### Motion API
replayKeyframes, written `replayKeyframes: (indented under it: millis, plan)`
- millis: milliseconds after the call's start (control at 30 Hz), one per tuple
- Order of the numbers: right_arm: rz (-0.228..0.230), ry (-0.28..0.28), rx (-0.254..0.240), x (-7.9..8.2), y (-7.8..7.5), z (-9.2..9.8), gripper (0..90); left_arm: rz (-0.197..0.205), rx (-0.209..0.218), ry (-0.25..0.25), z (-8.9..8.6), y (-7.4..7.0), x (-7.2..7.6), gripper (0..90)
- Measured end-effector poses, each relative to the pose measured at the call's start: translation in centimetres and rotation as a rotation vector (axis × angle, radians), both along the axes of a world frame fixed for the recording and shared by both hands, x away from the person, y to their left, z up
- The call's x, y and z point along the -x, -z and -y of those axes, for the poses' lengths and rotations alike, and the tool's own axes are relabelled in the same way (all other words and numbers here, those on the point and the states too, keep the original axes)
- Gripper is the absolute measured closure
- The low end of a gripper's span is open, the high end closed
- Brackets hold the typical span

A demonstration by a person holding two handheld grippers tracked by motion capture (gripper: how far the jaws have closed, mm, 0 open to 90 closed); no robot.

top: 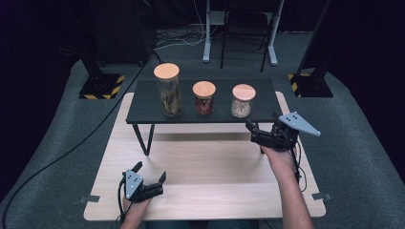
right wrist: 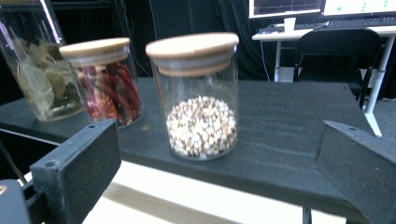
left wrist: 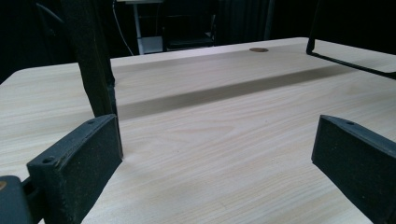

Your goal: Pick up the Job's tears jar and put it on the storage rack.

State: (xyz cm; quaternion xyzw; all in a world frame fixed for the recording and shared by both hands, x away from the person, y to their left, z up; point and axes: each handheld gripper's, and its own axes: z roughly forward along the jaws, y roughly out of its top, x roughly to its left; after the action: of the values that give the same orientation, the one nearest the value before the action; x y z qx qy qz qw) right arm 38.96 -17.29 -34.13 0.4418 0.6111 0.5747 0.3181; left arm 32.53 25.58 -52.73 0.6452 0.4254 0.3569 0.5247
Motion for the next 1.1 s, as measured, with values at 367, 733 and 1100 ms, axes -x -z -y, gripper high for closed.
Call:
replayKeyframes:
  millis: [367, 733, 1100]
  plan:
    - [-0.028, 0.011, -0.019, 0.6, 2.8, 0.9, 0.0, 0.0, -0.003, -0.002, 0.0, 0.0, 0.0, 1.0]
    - [-0.037, 0.021, -0.024, 1.5, 5.0, 2.0, 0.1, -0.001, -0.002, -0.002, 0.0, 0.0, 0.0, 1.0]
    - [-0.048, 0.03, -0.019, 2.0, 7.3, 2.6, 0.2, -0.008, -0.003, -0.002, 0.0, 0.0, -0.1, 1.3]
